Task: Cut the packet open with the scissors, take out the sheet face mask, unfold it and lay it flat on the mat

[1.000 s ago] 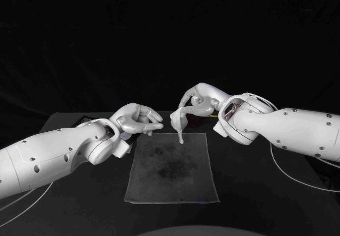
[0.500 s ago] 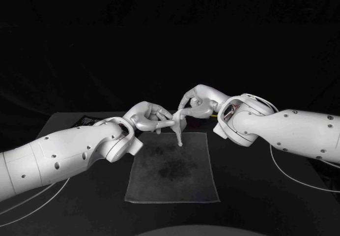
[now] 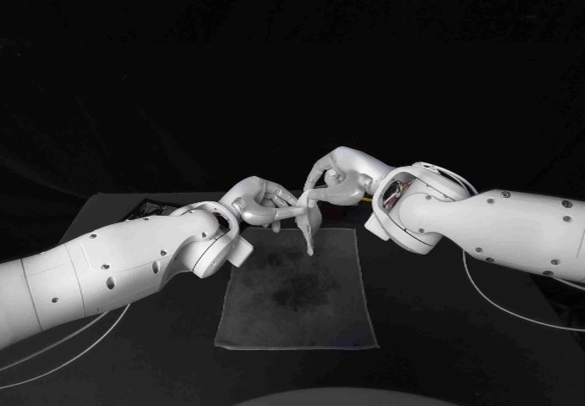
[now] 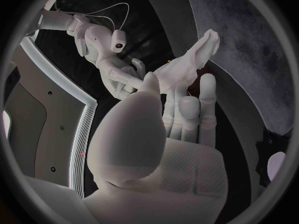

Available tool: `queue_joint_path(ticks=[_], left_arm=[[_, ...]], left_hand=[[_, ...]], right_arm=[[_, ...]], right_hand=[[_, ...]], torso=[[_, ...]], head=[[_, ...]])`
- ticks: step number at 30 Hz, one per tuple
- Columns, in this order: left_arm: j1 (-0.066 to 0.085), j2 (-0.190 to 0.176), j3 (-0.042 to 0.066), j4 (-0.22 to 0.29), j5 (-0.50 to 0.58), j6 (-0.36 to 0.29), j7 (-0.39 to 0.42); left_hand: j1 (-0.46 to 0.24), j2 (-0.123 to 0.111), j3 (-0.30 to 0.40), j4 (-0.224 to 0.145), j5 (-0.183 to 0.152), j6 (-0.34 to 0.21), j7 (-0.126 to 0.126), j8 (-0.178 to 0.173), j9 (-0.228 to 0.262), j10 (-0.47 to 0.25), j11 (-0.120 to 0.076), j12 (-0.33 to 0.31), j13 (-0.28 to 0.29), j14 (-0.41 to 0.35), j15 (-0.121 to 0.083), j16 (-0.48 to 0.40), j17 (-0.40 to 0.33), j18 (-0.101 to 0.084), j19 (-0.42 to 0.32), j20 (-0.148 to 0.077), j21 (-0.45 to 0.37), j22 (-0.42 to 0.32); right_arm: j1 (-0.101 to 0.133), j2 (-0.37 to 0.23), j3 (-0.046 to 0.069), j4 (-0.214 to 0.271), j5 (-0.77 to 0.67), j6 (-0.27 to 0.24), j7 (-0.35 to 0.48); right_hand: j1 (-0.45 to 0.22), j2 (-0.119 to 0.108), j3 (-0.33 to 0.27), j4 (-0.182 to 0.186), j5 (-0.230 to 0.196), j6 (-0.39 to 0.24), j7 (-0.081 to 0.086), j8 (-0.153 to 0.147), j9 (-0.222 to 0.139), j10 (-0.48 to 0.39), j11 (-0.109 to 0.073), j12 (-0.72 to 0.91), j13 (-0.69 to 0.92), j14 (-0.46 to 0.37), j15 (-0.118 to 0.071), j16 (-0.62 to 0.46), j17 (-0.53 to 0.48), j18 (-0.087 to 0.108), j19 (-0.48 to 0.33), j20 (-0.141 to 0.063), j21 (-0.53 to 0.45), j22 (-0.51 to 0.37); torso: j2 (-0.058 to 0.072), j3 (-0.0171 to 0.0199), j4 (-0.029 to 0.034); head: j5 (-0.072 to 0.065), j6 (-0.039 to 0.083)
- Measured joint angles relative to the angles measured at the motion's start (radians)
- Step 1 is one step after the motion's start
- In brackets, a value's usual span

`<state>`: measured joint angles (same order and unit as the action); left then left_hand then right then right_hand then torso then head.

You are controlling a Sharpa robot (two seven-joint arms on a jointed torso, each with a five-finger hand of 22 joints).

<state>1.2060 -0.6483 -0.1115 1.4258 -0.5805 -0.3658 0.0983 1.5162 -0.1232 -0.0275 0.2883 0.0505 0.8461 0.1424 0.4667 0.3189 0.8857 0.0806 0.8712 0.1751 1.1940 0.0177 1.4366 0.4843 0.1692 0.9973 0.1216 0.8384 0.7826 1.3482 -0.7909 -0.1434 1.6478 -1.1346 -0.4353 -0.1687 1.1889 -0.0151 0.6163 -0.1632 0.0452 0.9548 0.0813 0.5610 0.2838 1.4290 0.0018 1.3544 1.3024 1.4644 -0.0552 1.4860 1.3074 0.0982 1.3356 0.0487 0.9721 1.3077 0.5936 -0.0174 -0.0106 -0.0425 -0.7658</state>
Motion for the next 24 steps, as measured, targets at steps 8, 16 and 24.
queue_joint_path(ticks=[8, 16, 24], left_arm=[[0.0, 0.005, 0.0, -0.001, 0.0, -0.004, -0.006], [0.0, 0.007, 0.001, -0.001, 0.0, -0.006, 0.01], [0.0, 0.0, 0.002, 0.003, 0.002, -0.006, 0.034]], left_hand=[[0.084, 0.084, 0.046, 0.0, 0.0, 0.081, -0.034, 0.02, -0.007, 0.04, -0.033, -0.02, -0.012, 0.036, -0.029, 0.001, 0.072, 0.0, 0.014, -0.014, 0.012, 0.005], [0.174, 0.105, 0.184, -0.007, -0.004, 0.128, -0.043, 0.02, -0.022, 0.101, -0.047, -0.079, -0.033, 0.076, -0.046, 0.013, 0.169, -0.001, 0.028, -0.036, 0.057, 0.046], [0.135, 0.05, 0.375, -0.005, -0.007, 0.128, -0.043, 0.044, -0.022, 0.128, -0.05, -0.1, -0.023, 0.101, -0.048, 0.03, 0.251, -0.001, 0.037, -0.045, 0.114, 0.103]], right_arm=[[0.0, 0.003, 0.0, -0.001, -0.001, 0.002, 0.0], [0.0, 0.01, 0.0, -0.015, -0.002, 0.017, -0.005], [-0.001, 0.014, 0.0, -0.035, -0.003, 0.029, -0.012]], right_hand=[[0.0, 0.0, 0.002, 0.002, 0.0, 0.0, 0.0, 0.0, 0.0, 0.0, 0.0, 0.0, 0.0, 0.0, 0.0, 0.0, 0.0, 0.0, 0.0, 0.0, 0.0, 0.0], [0.0, 0.0, 0.003, 0.003, -0.001, -0.002, 0.0, -0.001, 0.0, 0.0, 0.0, 0.0, 0.0, 0.0, 0.0, -0.003, 0.001, 0.0, 0.0, 0.0, 0.0, 0.0], [0.0, 0.0, 0.003, 0.003, -0.001, -0.003, -0.001, -0.004, 0.0, 0.0, 0.0, -0.008, -0.013, 0.0, 0.0, -0.004, 0.001, 0.0, 0.0, 0.0, -0.006, 0.0]], torso=[[0.0, -0.0006, 0.0004], [0.0, 0.0, 0.0], [0.0, 0.0005, -0.0006]], head=[[0.001, -0.001], [0.0, -0.003], [-0.002, -0.005]])
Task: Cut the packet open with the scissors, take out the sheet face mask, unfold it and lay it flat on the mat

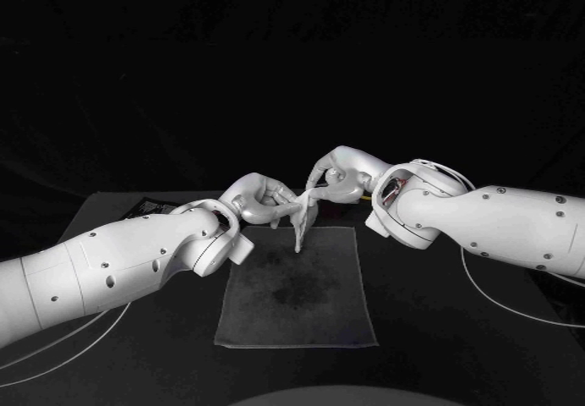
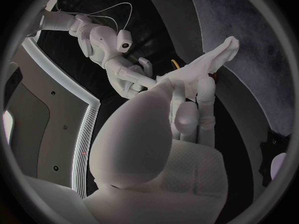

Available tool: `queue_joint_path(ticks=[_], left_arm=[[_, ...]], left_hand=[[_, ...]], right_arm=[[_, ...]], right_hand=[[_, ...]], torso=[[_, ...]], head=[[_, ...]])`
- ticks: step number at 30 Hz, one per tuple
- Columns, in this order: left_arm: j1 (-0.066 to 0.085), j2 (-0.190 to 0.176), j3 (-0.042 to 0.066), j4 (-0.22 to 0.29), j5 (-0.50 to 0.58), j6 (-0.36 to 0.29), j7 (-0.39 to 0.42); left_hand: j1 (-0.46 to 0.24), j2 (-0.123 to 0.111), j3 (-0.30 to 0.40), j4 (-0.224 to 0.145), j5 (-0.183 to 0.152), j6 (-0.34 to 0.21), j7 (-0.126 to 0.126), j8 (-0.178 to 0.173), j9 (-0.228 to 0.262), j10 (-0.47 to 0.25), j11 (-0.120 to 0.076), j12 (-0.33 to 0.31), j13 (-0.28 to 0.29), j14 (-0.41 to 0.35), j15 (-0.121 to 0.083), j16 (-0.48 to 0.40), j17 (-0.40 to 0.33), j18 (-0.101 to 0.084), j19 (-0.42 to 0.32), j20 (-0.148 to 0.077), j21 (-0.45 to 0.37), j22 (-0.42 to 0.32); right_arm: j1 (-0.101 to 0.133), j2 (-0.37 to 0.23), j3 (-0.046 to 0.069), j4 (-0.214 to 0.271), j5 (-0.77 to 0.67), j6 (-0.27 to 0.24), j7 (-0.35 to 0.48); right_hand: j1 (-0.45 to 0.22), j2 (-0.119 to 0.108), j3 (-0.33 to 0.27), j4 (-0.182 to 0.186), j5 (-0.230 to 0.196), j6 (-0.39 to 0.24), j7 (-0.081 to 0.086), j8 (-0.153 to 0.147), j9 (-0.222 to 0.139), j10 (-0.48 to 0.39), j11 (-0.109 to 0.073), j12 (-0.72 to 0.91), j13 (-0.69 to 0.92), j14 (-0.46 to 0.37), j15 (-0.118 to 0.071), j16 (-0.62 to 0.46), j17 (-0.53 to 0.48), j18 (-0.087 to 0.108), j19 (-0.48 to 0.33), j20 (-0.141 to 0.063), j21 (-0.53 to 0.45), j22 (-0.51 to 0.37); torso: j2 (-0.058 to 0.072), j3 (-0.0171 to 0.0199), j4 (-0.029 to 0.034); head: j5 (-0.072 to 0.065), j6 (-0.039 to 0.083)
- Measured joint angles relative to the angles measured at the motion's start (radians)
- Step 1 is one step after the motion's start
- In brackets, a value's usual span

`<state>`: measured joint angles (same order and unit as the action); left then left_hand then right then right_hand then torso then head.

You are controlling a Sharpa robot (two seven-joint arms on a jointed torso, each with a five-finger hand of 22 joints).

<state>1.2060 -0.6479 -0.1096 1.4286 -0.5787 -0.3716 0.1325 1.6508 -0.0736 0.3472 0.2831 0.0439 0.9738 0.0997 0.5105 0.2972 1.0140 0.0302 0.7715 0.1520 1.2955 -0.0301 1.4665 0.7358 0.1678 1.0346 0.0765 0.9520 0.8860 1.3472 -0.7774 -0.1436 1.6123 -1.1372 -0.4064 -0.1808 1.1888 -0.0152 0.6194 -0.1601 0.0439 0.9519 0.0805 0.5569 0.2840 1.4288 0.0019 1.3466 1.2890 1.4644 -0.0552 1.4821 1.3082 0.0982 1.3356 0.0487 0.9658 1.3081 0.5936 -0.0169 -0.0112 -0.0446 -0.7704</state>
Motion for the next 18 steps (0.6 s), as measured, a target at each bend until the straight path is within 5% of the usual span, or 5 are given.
queue_joint_path(ticks=[4, 8, 18], left_arm=[[0.0, -0.008, 0.001, 0.001, 0.003, 0.002, 0.01], [0.0, -0.018, 0.002, 0.002, 0.009, 0.007, 0.018], [0.0, -0.032, 0.004, 0.007, 0.022, 0.031, 0.027]], left_hand=[[-0.063, -0.063, 0.154, -0.019, 0.0, 0.0, 0.0, 0.015, 0.005, 0.002, -0.002, 0.004, 0.025, 0.007, 0.0, 0.008, 0.036, -0.006, 0.0, 0.0, 0.027, 0.029], [-0.071, -0.071, 0.179, -0.027, 0.0, -0.004, 0.003, 0.015, 0.005, 0.002, -0.001, 0.004, 0.03, 0.014, 0.0, 0.008, 0.051, -0.006, 0.0, 0.0, 0.034, 0.038], [-0.112, -0.082, 0.238, -0.063, 0.0, -0.011, 0.003, 0.025, 0.006, 0.002, -0.001, 0.015, 0.047, 0.022, 0.0, 0.012, 0.079, -0.007, 0.007, 0.0, 0.049, 0.054]], right_arm=[[-0.001, -0.001, -0.001, -0.006, 0.0, 0.001, -0.001], [-0.005, -0.008, -0.001, -0.007, 0.004, 0.0, -0.002], [-0.03, -0.024, -0.003, -0.011, 0.042, -0.009, 0.01]], right_hand=[[0.004, -0.004, 0.0, 0.0, 0.0, -0.004, 0.003, 0.0, 0.0, -0.004, 0.004, -0.01, -0.008, 0.0, 0.0, 0.0, 0.0, 0.0, 0.0, 0.0, -0.014, 0.0], [-0.017, -0.025, -0.018, 0.016, 0.001, -0.037, 0.018, -0.023, 0.051, -0.038, 0.013, -0.054, -0.053, -0.002, 0.002, -0.004, -0.001, 0.002, -0.013, 0.006, -0.041, 0.0], [-0.041, -0.076, -0.066, 0.044, 0.001, -0.089, 0.057, -0.115, -0.001, -0.096, 0.046, -0.126, -0.127, 0.003, 0.024, -0.025, -0.001, 0.017, -0.047, 0.029, -0.118, -0.001]], torso=[[0.0, 0.0001, -0.0005], [0.0, 0.0002, -0.0005], [0.0, 0.0003, 0.0]], head=[[-0.002, -0.001], [-0.005, -0.002], [-0.007, -0.004]])
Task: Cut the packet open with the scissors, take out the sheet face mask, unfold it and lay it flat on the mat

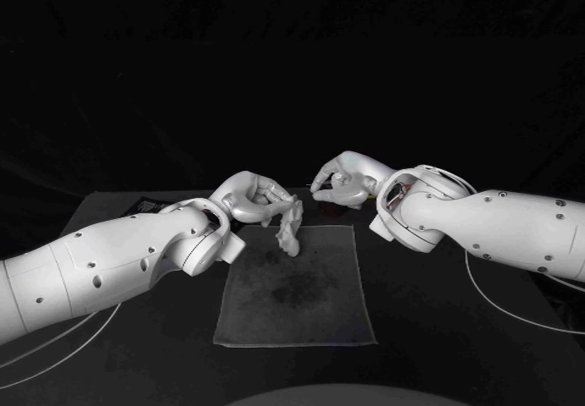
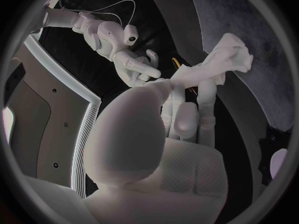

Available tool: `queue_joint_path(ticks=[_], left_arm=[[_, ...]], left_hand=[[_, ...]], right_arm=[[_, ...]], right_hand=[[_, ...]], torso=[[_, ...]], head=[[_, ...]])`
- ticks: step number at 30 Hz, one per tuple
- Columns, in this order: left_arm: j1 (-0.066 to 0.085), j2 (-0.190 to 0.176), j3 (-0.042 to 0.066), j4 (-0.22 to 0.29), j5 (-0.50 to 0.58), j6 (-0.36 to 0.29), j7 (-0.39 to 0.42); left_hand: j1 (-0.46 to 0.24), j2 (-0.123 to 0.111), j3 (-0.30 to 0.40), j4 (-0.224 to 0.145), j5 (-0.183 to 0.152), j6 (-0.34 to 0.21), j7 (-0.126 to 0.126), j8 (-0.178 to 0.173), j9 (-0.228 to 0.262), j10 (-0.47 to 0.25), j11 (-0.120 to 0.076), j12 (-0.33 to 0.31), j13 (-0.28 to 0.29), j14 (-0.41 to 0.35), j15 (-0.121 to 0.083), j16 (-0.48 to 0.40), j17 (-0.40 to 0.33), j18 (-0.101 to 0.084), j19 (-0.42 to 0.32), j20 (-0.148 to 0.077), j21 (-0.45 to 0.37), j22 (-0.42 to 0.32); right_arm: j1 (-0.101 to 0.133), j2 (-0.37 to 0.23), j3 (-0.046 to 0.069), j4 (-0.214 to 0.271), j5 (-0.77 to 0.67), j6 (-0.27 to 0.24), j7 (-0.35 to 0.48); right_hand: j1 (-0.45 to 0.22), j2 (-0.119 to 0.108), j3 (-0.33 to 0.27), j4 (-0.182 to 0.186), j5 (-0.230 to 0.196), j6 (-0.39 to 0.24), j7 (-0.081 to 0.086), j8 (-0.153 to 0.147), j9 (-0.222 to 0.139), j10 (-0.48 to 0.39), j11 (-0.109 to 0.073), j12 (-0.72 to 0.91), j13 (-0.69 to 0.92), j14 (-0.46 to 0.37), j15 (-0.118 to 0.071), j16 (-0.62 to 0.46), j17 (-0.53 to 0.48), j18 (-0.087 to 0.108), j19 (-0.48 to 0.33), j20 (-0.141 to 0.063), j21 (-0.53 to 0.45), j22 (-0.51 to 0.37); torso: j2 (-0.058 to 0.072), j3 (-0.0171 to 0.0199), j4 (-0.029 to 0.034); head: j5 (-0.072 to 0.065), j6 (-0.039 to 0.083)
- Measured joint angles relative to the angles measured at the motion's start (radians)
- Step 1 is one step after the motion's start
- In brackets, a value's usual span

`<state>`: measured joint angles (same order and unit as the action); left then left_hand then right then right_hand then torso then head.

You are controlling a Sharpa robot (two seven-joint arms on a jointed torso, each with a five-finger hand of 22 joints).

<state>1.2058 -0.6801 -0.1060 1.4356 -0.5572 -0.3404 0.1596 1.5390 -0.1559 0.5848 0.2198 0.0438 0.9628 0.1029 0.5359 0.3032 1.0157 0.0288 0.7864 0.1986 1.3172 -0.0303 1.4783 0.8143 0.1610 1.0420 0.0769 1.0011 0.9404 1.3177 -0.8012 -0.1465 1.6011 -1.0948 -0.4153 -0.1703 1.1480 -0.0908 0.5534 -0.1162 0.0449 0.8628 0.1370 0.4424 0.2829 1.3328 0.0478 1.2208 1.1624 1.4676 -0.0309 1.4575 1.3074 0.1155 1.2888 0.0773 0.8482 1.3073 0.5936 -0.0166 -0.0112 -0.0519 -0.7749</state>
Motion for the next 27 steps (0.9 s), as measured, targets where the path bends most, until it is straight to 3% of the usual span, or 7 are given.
queue_joint_path(ticks=[12, 15, 24, 27], left_arm=[[0.0, -0.011, 0.009, 0.005, 0.008, 0.035, 0.001], [0.0, -0.017, 0.013, 0.012, 0.008, 0.049, 0.001], [0.007, -0.036, 0.019, 0.029, 0.008, 0.087, -0.002], [0.008, -0.039, 0.019, 0.033, 0.008, 0.096, -0.003]], left_hand=[[-0.036, -0.006, 0.037, -0.029, -0.001, -0.002, -0.002, 0.007, 0.001, -0.001, 0.0, 0.01, 0.013, 0.007, 0.0, 0.005, 0.019, 0.0, 0.0, 0.0, 0.008, 0.009], [-0.041, -0.006, 0.044, -0.03, -0.001, -0.003, -0.003, 0.007, 0.001, -0.004, -0.004, 0.011, 0.015, 0.007, 0.0, 0.005, 0.022, 0.0, 0.0, 0.0, 0.008, 0.012], [-0.044, -0.009, 0.049, -0.033, 0.002, -0.004, -0.003, 0.007, 0.001, -0.004, -0.004, 0.011, 0.017, 0.007, 0.0, 0.005, 0.023, 0.0, 0.0, 0.0, 0.012, 0.012], [-0.05, -0.01, 0.054, -0.038, 0.002, -0.009, -0.001, 0.008, 0.014, -0.008, 0.0, 0.018, 0.019, 0.007, 0.0, 0.005, 0.024, 0.0, 0.0, 0.0, 0.012, 0.013]], right_arm=[[-0.018, -0.003, -0.002, -0.012, 0.05, -0.005, 0.029], [-0.031, -0.002, -0.004, -0.02, 0.066, -0.005, 0.035], [-0.109, -0.003, -0.008, -0.047, 0.195, -0.027, 0.085], [-0.14, 0.002, -0.01, -0.069, 0.272, -0.044, 0.125]], right_hand=[[-0.003, -0.015, -0.027, 0.015, 0.0, -0.009, 0.009, -0.031, -0.016, -0.018, 0.011, -0.021, -0.024, 0.001, 0.008, -0.01, 0.001, 0.0, -0.016, 0.009, -0.04, -0.008], [-0.001, -0.016, -0.031, 0.019, 0.0, -0.013, 0.009, -0.04, -0.019, -0.02, 0.013, -0.026, -0.028, -0.003, 0.011, -0.01, 0.001, 0.012, -0.017, 0.01, -0.043, -0.009], [-0.001, -0.046, -0.087, 0.04, 0.0, -0.039, 0.021, -0.079, -0.035, -0.068, 0.024, -0.068, -0.074, 0.0, 0.024, -0.033, -0.015, 0.016, -0.064, 0.024, -0.137, -0.043], [0.007, -0.053, -0.101, 0.037, 0.0, -0.054, 0.029, -0.092, -0.041, -0.088, 0.031, -0.079, -0.089, -0.001, 0.028, -0.039, -0.029, 0.032, -0.077, 0.027, -0.167, -0.053]], torso=[[0.0, 0.0009, 0.0], [0.0, 0.0008, 0.0], [0.0, 0.0006, 0.0005], [0.0, 0.0006, 0.0005]], head=[[-0.005, 0.0], [-0.006, -0.001], [-0.005, -0.002], [-0.004, -0.002]])
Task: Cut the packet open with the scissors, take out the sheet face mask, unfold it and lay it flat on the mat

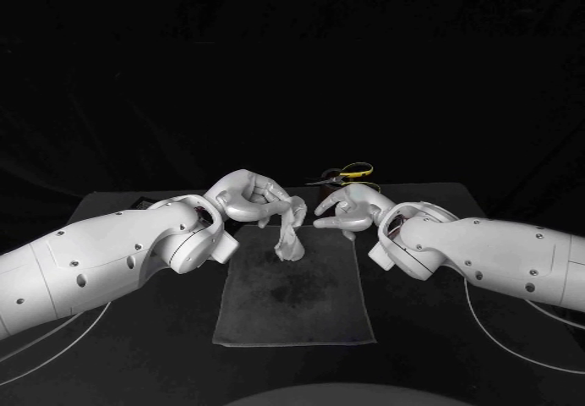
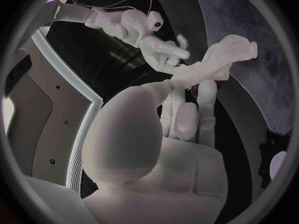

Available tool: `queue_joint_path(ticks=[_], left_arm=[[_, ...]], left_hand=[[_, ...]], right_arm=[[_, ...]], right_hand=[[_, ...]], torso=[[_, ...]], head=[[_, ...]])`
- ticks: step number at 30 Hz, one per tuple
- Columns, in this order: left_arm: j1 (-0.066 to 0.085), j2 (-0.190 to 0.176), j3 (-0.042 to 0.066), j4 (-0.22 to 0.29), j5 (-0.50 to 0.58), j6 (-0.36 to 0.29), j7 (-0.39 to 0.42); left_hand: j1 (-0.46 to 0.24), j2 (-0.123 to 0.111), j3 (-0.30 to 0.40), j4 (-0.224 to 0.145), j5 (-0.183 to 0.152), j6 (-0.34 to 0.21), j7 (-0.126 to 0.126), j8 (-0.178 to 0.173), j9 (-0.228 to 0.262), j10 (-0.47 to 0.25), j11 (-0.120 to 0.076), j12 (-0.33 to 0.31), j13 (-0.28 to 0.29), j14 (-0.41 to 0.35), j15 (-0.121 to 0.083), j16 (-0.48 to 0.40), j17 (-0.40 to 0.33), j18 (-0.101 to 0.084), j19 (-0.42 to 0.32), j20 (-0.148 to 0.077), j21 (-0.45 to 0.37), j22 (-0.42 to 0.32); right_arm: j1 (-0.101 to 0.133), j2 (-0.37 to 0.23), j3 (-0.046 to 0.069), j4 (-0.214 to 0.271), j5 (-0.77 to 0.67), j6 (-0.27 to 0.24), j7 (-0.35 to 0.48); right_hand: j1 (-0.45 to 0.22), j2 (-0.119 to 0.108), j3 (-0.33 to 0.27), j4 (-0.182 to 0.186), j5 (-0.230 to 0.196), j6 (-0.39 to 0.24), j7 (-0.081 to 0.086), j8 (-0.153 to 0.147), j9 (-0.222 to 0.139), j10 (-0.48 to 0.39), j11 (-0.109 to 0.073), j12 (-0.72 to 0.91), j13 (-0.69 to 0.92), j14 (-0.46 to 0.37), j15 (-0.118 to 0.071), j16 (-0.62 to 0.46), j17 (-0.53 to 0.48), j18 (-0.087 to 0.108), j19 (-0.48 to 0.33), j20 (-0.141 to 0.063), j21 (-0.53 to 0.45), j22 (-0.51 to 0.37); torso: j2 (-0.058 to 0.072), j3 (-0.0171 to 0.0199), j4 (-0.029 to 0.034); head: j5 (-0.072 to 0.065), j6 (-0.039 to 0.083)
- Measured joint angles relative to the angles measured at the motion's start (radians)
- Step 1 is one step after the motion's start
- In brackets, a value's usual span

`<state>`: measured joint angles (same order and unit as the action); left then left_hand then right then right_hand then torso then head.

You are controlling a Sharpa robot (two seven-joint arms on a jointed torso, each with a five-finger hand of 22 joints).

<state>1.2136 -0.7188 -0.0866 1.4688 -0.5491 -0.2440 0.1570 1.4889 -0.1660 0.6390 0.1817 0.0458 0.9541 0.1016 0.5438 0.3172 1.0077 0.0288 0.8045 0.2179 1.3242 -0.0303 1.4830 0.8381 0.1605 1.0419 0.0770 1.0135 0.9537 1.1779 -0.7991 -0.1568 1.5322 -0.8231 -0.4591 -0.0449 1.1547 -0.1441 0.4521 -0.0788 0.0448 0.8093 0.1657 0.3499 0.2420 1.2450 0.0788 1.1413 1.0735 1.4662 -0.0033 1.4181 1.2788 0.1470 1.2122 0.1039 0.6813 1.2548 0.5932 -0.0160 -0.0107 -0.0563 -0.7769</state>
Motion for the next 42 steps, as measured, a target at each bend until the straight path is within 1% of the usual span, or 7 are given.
queue_joint_path(ticks=[4, 8, 13, 15, 22, 35, 42], left_arm=[[0.001, -0.005, 0.001, 0.004, 0.0, 0.009, 0.0], [0.002, -0.012, 0.002, 0.011, 0.0, 0.018, 0.0], [0.004, -0.017, 0.003, 0.022, 0.001, 0.031, -0.001], [0.005, -0.017, 0.003, 0.025, 0.002, 0.036, -0.001], [0.006, -0.02, 0.003, 0.031, 0.006, 0.053, -0.001], [0.006, -0.027, 0.005, 0.043, 0.018, 0.073, 0.0], [0.006, -0.027, 0.005, 0.043, 0.024, 0.076, 0.0]], left_hand=[[-0.001, 0.001, 0.0, 0.0, 0.0, 0.0, 0.0, 0.004, 0.0, 0.0, 0.0, 0.0, 0.0, 0.0, 0.0, 0.0, 0.001, 0.0, 0.0, 0.0, 0.0, 0.001], [-0.001, 0.001, 0.0, 0.0, 0.0, 0.0, 0.0, 0.005, 0.0, 0.0, 0.0, 0.0, 0.0, 0.0, 0.0, 0.0, 0.002, 0.0, 0.0, 0.0, 0.0, 0.001], [-0.004, -0.002, 0.003, -0.003, 0.0, -0.002, -0.002, 0.005, 0.0, 0.0, 0.0, 0.0, 0.001, 0.0, 0.0, 0.0, 0.004, 0.0, 0.0, 0.0, 0.0, 0.001], [-0.004, -0.002, 0.003, -0.003, 0.0, -0.002, -0.002, 0.005, 0.0, 0.0, 0.0, 0.0, 0.001, 0.0, 0.0, 0.0, 0.004, 0.0, 0.0, 0.0, 0.0, 0.001], [-0.008, -0.006, 0.003, -0.003, 0.0, -0.002, -0.002, 0.005, 0.001, -0.002, 0.002, 0.0, 0.001, 0.0, 0.0, 0.0, 0.004, 0.0, 0.0, 0.0, 0.0, 0.001], [-0.013, -0.005, 0.006, -0.006, 0.0, -0.004, -0.004, 0.004, 0.014, -0.002, 0.002, 0.0, 0.002, 0.0, 0.0, 0.0, 0.008, 0.0, 0.0, 0.0, 0.004, 0.005], [-0.018, -0.005, 0.006, -0.006, 0.0, -0.006, -0.002, 0.004, 0.015, -0.005, -0.001, 0.0, 0.002, 0.004, -0.004, 0.003, 0.01, 0.0, 0.004, -0.004, 0.004, 0.006]], right_arm=[[-0.033, 0.018, -0.002, -0.031, 0.091, -0.015, 0.058], [-0.062, 0.044, -0.004, -0.057, 0.163, -0.021, 0.112], [-0.087, 0.067, -0.005, -0.083, 0.226, -0.02, 0.168], [-0.091, 0.074, -0.005, -0.09, 0.243, -0.019, 0.186], [-0.096, 0.095, -0.005, -0.112, 0.286, -0.019, 0.241], [-0.098, 0.106, -0.004, -0.115, 0.32, 0.009, 0.302], [-0.098, 0.112, -0.004, -0.115, 0.327, 0.031, 0.322]], right_hand=[[0.01, -0.006, -0.013, -0.004, 0.0, -0.011, 0.004, -0.01, -0.003, -0.009, 0.002, 0.0, -0.007, 0.0, 0.007, 0.0, -0.002, 0.001, -0.005, 0.005, -0.007, -0.004], [0.024, 0.003, -0.017, -0.008, 0.0, -0.013, 0.006, -0.014, -0.004, -0.011, 0.003, 0.0, -0.008, 0.0, 0.007, -0.001, -0.002, 0.0, -0.009, 0.009, -0.009, -0.005], [0.031, 0.006, -0.017, -0.008, 0.0, -0.013, 0.006, -0.014, -0.004, -0.011, 0.003, 0.001, -0.001, 0.0, 0.007, -0.002, 0.0, 0.0, -0.009, 0.009, -0.012, -0.006], [0.033, 0.005, -0.02, -0.011, 0.0, -0.013, 0.006, -0.014, -0.004, -0.011, 0.003, 0.007, 0.003, 0.0, 0.007, -0.002, 0.004, 0.0, -0.009, 0.009, -0.012, -0.005], [0.053, 0.025, -0.019, -0.011, 0.0, -0.015, 0.004, -0.014, -0.004, -0.011, 0.003, 0.026, 0.016, 0.0, 0.007, 0.005, 0.013, 0.0, -0.009, 0.009, -0.012, 0.002], [0.053, 0.024, -0.023, -0.015, 0.0, -0.005, -0.005, -0.018, -0.006, 0.0, -0.007, 0.037, 0.028, 0.0, 0.007, 0.01, 0.019, -0.001, -0.009, 0.009, -0.006, 0.003], [0.073, 0.045, -0.022, -0.023, 0.0, 0.013, -0.016, -0.018, -0.006, 0.007, -0.015, 0.054, 0.041, 0.0, 0.007, 0.016, 0.021, -0.002, -0.009, 0.009, -0.006, 0.005]], torso=[[0.0, 0.0, -0.0001], [0.0, 0.0002, -0.0001], [0.001, 0.0004, 0.0004], [0.001, 0.0003, 0.0006], [0.0, -0.0002, 0.0001], [0.001, -0.0007, 0.0006], [0.0, -0.0003, -0.0003]], head=[[0.0, 0.0], [-0.002, -0.001], [-0.003, -0.004], [-0.003, -0.004], [-0.006, -0.006], [-0.004, -0.01], [-0.003, -0.011]])
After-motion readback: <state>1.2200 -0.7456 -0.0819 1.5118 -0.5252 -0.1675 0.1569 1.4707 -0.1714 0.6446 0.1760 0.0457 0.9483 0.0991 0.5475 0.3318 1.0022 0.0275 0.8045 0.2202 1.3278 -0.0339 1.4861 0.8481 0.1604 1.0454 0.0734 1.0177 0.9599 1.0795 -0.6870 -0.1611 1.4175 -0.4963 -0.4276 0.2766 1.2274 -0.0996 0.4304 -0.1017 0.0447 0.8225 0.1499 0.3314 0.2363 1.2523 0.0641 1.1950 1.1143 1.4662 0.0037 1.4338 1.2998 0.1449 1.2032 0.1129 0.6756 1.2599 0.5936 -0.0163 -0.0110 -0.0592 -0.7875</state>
